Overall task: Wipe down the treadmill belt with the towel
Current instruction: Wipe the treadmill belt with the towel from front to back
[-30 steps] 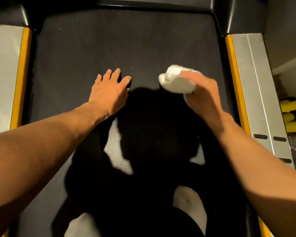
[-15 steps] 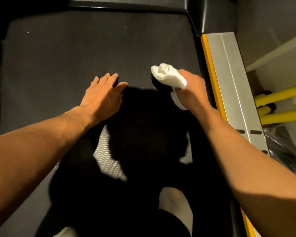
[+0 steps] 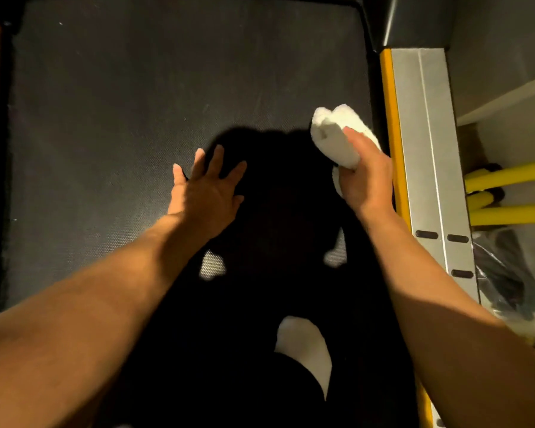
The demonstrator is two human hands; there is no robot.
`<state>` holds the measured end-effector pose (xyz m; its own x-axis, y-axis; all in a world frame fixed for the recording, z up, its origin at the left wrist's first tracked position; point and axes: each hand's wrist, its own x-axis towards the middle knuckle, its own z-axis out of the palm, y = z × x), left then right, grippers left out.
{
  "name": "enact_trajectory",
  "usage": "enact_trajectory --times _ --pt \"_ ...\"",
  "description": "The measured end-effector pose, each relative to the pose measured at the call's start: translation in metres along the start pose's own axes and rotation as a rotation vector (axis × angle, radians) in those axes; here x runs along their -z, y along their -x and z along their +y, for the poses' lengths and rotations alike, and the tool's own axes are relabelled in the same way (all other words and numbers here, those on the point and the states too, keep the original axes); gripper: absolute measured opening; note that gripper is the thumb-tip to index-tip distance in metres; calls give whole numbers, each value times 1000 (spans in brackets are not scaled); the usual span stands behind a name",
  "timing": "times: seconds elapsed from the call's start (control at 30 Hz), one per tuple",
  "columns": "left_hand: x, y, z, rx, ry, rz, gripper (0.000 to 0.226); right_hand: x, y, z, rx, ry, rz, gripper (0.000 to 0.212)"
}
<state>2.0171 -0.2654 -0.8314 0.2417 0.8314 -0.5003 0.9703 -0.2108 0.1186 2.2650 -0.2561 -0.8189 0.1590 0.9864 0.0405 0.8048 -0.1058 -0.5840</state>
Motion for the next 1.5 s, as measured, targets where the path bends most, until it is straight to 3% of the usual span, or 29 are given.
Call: enact_trajectory --times 0.1,0.2,0.37,0.57,0.67,0.77,0.87,1.0,1.1,1.2,1.27,1.4,1.5 --pt "15 -2 -1 16 28 -55 57 -11 17 -11 -273 -265 65 18" --pt "19 -2 5 41 28 -38 55 -15 55 -10 -139 -249 -58 11" --pt "21 2 1 59 107 -46 52 6 32 7 27 2 -13 35" --pt "23 0 -8 -10 206 -118 57 -2 50 18 -49 171 -84 48" --pt "25 -8 -15 -60 190 -174 70 -7 96 2 -14 150 -204 48" --pt "27 -6 -17 41 202 -185 80 -4 122 -4 48 164 -362 54" --pt "16 22 -19 200 246 -197 92 21 111 -19 -7 132 -272 43" --pt "1 41 -23 219 256 -230 99 58 64 -23 -85 139 -178 36" --pt "3 26 -23 269 260 -246 104 42 42 -8 -164 180 -161 38" --pt "5 14 -21 268 261 -276 104 5 63 3 -60 321 -248 48" --pt "4 11 -22 273 243 -266 102 -9 86 -4 153 373 -286 50" --pt "1 10 -22 267 230 -275 102 -27 139 -23 455 276 -495 45" --pt "3 8 -25 269 263 -292 102 -37 145 -41 420 394 -529 48"
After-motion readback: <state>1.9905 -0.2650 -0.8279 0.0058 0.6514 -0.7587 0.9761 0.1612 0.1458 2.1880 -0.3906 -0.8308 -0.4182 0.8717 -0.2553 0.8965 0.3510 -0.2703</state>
